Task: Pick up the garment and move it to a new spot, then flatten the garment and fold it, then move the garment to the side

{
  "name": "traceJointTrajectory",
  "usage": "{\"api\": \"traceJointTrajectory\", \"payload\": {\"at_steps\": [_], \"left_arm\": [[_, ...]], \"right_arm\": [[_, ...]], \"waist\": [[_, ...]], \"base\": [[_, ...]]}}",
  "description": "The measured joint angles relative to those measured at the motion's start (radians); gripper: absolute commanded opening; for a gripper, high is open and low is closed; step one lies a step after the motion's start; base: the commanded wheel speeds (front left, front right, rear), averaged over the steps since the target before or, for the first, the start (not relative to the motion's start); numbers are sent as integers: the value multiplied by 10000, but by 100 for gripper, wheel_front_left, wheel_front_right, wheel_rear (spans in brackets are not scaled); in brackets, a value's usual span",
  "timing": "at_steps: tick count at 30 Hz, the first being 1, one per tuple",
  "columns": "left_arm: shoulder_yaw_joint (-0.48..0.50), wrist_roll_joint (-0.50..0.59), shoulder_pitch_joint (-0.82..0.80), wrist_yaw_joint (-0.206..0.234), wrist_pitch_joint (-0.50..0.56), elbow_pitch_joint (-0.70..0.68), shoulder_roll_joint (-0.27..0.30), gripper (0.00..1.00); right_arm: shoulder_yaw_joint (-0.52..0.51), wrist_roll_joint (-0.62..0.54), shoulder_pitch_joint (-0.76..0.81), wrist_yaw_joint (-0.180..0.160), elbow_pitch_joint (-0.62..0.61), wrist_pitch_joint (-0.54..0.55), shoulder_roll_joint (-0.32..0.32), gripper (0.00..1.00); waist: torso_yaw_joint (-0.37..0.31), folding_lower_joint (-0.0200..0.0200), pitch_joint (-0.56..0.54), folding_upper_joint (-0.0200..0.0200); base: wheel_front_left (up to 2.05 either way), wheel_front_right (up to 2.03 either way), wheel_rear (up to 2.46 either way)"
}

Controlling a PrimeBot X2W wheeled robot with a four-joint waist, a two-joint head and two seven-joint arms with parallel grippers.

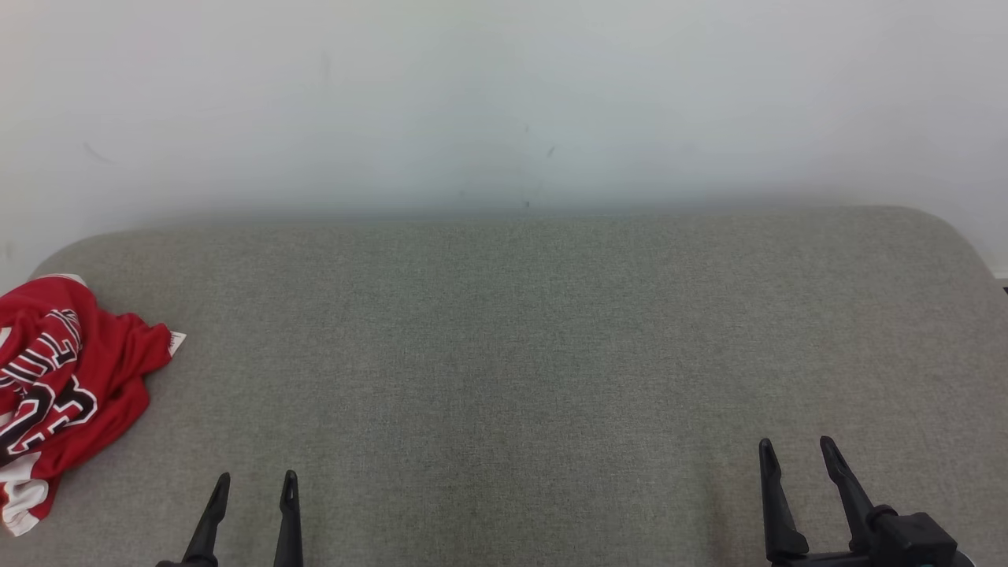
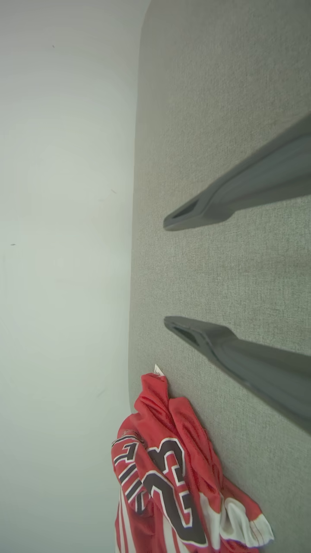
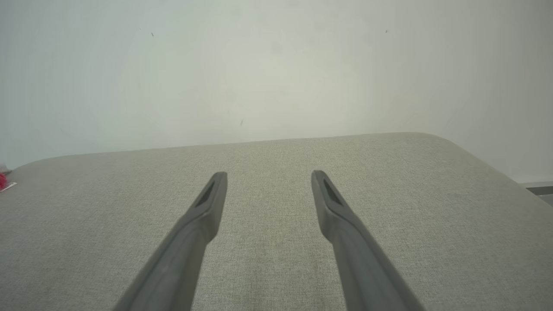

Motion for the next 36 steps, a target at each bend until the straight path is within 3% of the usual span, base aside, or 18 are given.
{"api": "traceJointTrajectory", "payload": {"at_steps": [18,36], "left_arm": [[537,1009,237,-360,-219,-575,157,100],[1317,978,377,-447,-221,-729,-125,100]], "right_arm": [[-132,-1055,46,2,-81,-393,-15,100],[-495,-918,56,2,-81,-420,-19,100]], "waist": [[4,0,-98,0],[-44,0,-82,0]], "base": [[0,0,0],[0,0,0]]}}
